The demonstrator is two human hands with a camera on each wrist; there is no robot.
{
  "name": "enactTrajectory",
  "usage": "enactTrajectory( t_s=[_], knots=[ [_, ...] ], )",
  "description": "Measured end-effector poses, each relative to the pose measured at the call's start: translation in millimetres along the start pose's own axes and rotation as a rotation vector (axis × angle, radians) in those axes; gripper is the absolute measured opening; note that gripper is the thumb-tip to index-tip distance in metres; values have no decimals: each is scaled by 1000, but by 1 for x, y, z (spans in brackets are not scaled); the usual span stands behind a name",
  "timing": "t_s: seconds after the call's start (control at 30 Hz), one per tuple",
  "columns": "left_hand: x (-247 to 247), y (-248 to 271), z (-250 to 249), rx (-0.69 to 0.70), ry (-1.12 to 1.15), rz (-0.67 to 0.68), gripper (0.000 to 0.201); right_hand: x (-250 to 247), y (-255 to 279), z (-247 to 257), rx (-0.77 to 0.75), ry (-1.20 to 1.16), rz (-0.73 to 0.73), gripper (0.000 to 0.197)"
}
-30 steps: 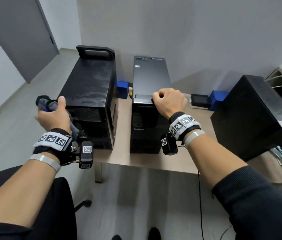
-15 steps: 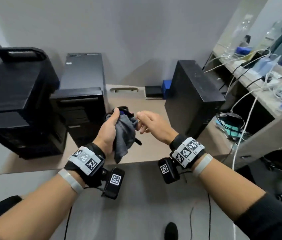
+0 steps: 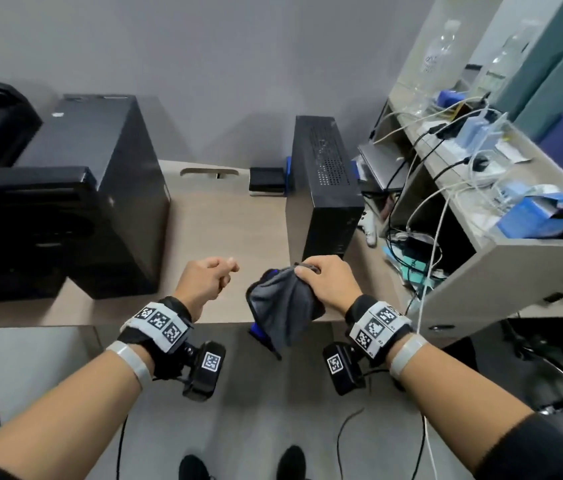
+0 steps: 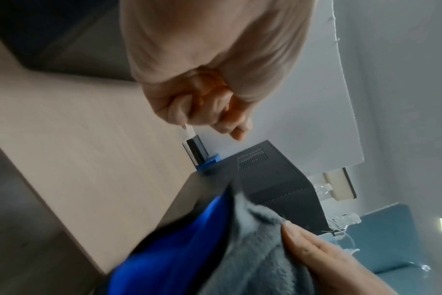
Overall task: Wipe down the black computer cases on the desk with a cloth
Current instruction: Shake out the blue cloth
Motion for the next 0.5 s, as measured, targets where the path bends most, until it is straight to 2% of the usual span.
enactTrajectory(
  t_s=[0.1, 0.17, 0.23, 0.3, 0.33, 0.4, 0.43, 0.5],
  knots=[
    [-3, 0, 1, 5, -118, 38, 24, 7, 0, 12, -89, -27, 56, 32],
    [6, 7, 1, -36, -122, 152, 20, 12, -1, 30, -156, -58, 88, 31],
    [14, 14, 2, -57, -31, 290, 36, 11, -4, 44, -190, -142, 71, 31],
    [16, 15, 3, 18, 3, 376, 31, 7, -8, 54, -209, -204, 62, 29],
    [12, 16, 0, 84, -60, 363, 22, 5, -9, 57, -218, -191, 56, 25],
    [-5, 8, -4, 182, -242, 222, 9, 2, -11, 57, -215, -118, 10, 17],
    [-17, 4, -6, 189, -299, 150, 8, 1, -13, 56, -195, -84, -23, 17],
    [-35, 2, -14, 158, -250, 67, 12, 2, -16, 51, -145, -44, -27, 28]
  ],
)
Point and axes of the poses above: each hand's wrist, its own y-axis away from the middle knuckle, its own x-axis out of the palm, z = x × y, the point moved 3 cm from there along -y, towards the middle knuckle, and after that the axes turned 3 degrees about y, right-handed, at the moved point
